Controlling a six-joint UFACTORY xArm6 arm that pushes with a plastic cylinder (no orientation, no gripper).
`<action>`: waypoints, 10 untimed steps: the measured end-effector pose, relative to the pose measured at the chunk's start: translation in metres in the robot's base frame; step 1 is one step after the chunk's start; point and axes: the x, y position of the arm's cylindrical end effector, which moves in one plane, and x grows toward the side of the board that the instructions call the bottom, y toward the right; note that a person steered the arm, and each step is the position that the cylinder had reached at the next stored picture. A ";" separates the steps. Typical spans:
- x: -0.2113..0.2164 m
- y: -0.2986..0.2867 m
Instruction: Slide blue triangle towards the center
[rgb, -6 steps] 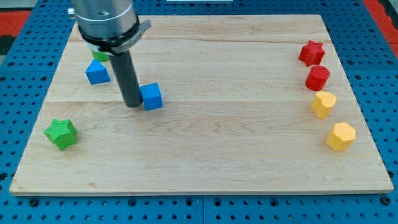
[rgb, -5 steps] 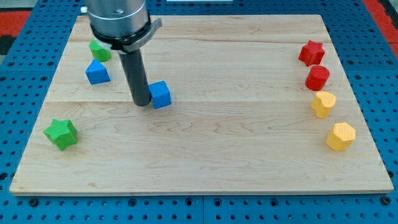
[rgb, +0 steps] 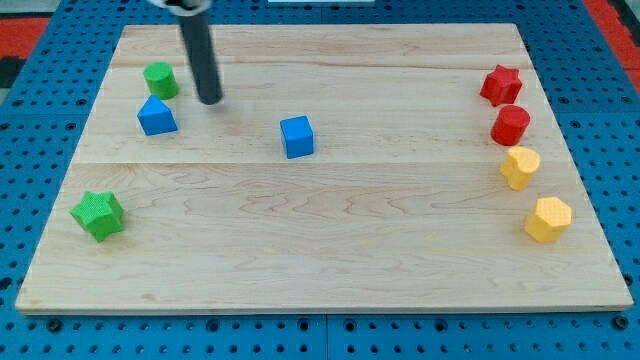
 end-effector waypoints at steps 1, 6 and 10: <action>0.000 -0.058; 0.034 -0.035; 0.044 0.005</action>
